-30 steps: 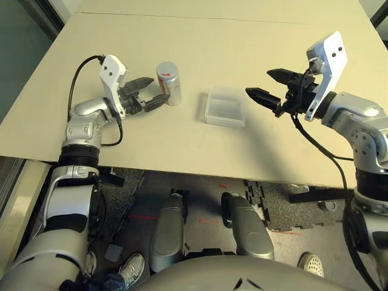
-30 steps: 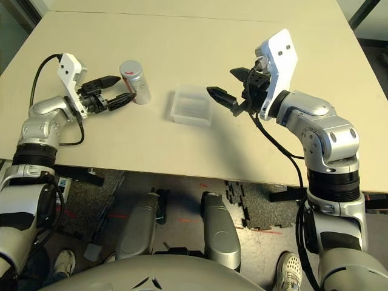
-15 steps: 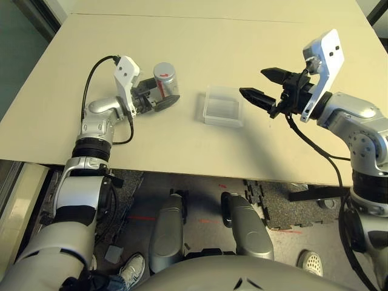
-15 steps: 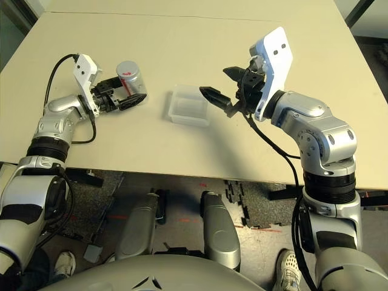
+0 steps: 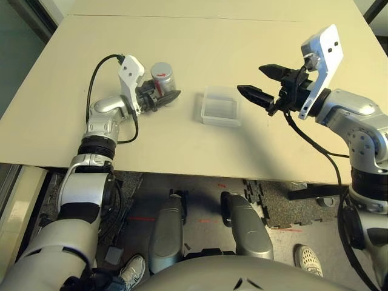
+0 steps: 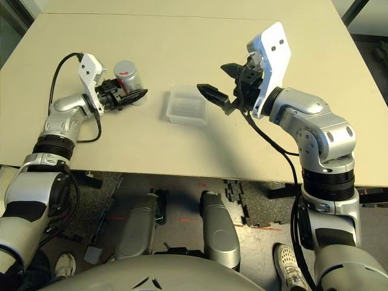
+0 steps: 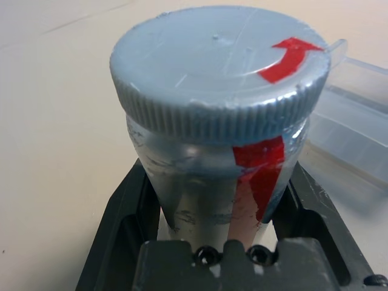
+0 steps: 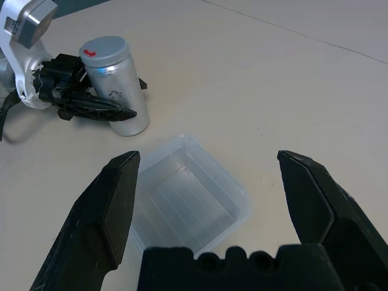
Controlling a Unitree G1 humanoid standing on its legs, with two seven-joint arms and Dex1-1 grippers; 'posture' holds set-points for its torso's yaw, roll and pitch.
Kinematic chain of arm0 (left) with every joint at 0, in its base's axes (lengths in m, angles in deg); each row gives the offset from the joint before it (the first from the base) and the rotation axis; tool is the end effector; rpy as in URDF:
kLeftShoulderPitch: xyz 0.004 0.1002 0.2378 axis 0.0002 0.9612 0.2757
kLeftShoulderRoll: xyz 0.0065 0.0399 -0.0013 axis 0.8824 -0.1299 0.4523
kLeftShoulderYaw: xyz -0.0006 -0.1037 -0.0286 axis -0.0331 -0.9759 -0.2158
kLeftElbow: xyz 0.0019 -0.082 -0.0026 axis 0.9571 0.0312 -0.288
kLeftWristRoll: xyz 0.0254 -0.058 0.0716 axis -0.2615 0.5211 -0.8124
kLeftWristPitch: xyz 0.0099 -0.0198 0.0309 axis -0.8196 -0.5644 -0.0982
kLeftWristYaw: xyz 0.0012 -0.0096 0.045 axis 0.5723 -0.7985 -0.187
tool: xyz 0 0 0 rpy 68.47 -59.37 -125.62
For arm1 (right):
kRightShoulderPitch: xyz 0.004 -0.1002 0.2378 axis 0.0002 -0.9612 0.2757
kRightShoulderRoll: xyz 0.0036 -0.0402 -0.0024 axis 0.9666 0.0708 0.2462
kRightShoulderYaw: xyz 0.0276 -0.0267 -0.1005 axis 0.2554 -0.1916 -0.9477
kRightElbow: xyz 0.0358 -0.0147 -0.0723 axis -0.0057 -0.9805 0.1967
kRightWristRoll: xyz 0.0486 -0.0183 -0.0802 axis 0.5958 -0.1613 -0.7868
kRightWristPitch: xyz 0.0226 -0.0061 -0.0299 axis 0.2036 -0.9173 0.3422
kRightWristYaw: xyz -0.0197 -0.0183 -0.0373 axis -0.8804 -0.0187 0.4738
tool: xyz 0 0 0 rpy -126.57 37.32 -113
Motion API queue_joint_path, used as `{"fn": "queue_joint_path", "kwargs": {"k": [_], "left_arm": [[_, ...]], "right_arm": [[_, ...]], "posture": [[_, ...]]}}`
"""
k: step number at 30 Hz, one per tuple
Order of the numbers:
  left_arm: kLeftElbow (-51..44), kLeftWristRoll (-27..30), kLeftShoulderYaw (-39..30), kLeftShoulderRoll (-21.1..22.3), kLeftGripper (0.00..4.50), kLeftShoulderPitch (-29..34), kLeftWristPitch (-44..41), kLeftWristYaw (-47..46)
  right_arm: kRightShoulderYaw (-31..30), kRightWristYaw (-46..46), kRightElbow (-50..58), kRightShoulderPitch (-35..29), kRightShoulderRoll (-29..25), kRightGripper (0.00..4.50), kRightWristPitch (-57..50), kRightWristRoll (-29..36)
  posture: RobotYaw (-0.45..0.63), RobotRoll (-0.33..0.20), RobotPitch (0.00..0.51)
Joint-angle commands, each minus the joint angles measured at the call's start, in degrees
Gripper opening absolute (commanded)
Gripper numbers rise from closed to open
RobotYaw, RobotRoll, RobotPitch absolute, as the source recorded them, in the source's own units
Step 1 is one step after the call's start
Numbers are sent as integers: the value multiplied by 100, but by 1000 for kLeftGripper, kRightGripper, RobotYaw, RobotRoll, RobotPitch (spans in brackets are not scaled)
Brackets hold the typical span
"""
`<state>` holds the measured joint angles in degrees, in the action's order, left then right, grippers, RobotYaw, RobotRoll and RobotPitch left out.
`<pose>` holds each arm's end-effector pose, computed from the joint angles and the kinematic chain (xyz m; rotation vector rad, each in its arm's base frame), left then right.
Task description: Pour the medicine from the bottle into the box.
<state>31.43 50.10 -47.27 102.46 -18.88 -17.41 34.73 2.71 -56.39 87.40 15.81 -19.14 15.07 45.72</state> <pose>0.3362 0.2340 0.1331 0.2027 -0.0034 -0.8727 0.2534 -0.1989 0.2038 -0.1139 0.0327 0.7870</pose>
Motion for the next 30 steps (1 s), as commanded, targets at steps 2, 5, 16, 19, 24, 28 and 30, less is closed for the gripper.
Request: {"fn": "queue_joint_path", "kwargs": {"k": [2,5,16,19,24,28,30], "left_arm": [[-130,-30,49,4,2718,-68,-21,182],[-445,11,147,12,2718,-158,-188,482],[-257,60,295,-349,2718,-1048,-723,1085],[-183,40,327,-474,2718,-1146,-749,1148],[-76,-21,399,-643,2718,-1186,-689,1212],[-7,-49,439,-747,2718,-1260,-690,1251],[21,-56,438,-789,2718,-1297,-678,1256]], "right_arm": [[-86,1,37,60,6,4500,52,-27],[-165,77,74,371,131,4500,4,3],[-763,226,-142,1414,767,4500,-113,-113],[-891,288,-299,1574,817,4500,-41,-279],[-1052,354,-511,1775,817,4500,18,-612],[-1158,357,-628,1902,837,4500,-16,-808],[-1201,340,-642,1924,867,4500,-58,-851]], "posture": [[-73,0,211],[-66,0,204],[-63,0,187],[-63,0,187],[-91,0,178],[-91,0,178],[-91,0,178]]}}
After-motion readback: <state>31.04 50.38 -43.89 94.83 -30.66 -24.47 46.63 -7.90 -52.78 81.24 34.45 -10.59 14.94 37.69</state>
